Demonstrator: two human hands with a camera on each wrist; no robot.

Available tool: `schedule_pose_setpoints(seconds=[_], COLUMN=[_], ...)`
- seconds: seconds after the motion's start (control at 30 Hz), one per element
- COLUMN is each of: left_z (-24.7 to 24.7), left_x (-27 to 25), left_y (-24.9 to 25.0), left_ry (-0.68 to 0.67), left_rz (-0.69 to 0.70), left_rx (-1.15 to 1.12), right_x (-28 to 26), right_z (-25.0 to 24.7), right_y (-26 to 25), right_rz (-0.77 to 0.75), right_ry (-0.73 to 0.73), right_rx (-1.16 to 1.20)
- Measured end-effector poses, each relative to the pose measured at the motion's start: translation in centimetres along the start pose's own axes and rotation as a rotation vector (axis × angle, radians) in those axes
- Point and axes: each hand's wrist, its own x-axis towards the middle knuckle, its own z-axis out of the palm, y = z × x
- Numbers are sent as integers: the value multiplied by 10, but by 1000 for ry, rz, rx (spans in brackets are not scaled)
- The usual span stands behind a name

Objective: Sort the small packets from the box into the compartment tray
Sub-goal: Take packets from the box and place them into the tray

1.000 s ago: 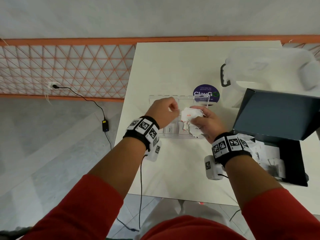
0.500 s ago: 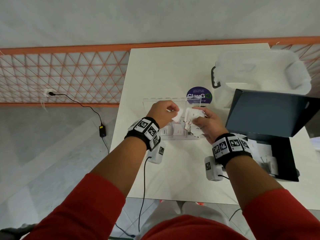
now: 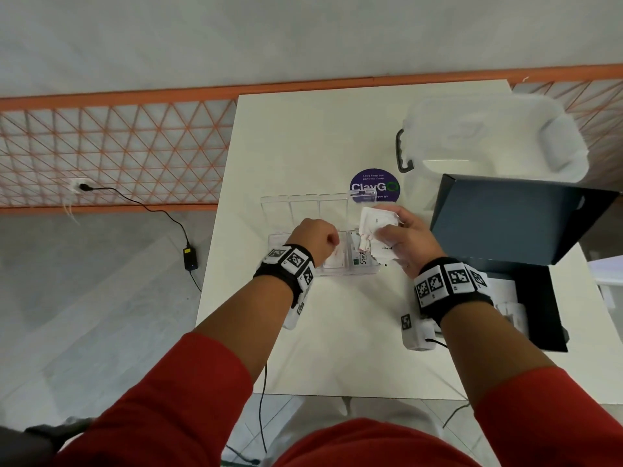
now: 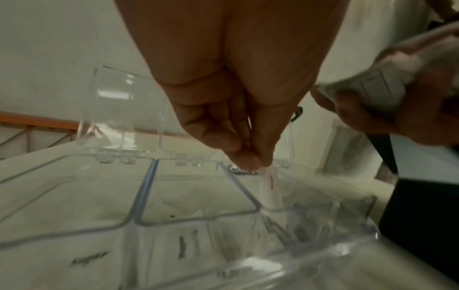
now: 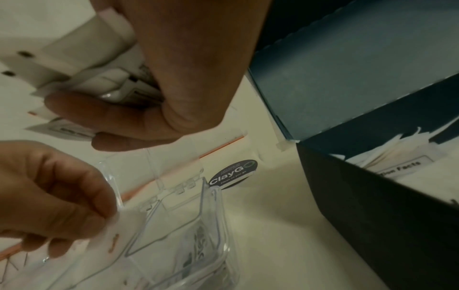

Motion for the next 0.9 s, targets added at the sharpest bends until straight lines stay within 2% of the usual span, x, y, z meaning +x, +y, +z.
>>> schedule_pose_setpoints(seconds=[0.1, 0.23, 0.47, 0.57, 0.73, 0.83, 0.9], left_z=[5, 11, 13, 11, -10, -20, -22], left_x=[4, 5, 1, -3, -13, -18, -19], left_y=[3, 10, 12, 7, 0, 1, 1], left_ry=[-133, -219, -219, -114, 156, 180, 161], left_rz=[25, 54, 38, 50, 20, -42, -67], left_rx=[211, 441, 508, 337, -356, -616, -653], right_x=[1, 3, 7, 6, 4, 3, 1], right_z=[-2, -2, 1, 0, 6, 17, 26], right_y=[1, -1, -2, 0, 3, 6, 9], right_rz=[12, 15, 12, 12, 11, 6, 8], right_ry=[5, -5, -26, -36, -38, -87, -145], right_rx=[-24, -2, -4, -12, -23, -44, -50])
